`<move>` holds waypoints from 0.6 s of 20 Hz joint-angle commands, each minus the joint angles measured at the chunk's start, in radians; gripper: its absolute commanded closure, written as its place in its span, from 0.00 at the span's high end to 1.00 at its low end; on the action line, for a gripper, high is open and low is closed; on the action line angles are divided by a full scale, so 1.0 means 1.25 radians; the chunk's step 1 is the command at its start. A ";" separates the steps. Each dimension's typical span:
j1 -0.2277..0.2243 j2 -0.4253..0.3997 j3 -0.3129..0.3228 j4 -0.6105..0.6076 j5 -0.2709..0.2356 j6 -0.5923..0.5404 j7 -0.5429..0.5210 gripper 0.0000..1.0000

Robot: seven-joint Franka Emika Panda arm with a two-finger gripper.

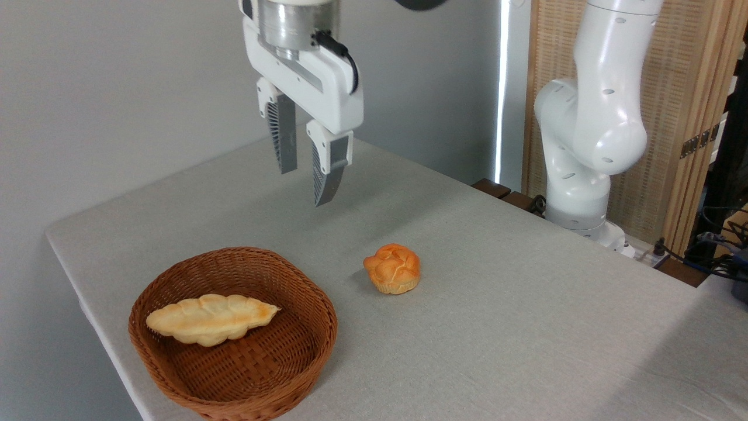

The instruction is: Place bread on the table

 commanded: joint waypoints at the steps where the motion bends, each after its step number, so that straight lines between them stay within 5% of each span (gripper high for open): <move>1: 0.049 0.043 0.006 0.084 0.006 -0.048 0.003 1.00; 8: 0.179 0.145 -0.103 0.231 -0.002 -0.148 0.006 1.00; 12: 0.185 0.148 -0.130 0.229 0.032 -0.134 0.010 1.00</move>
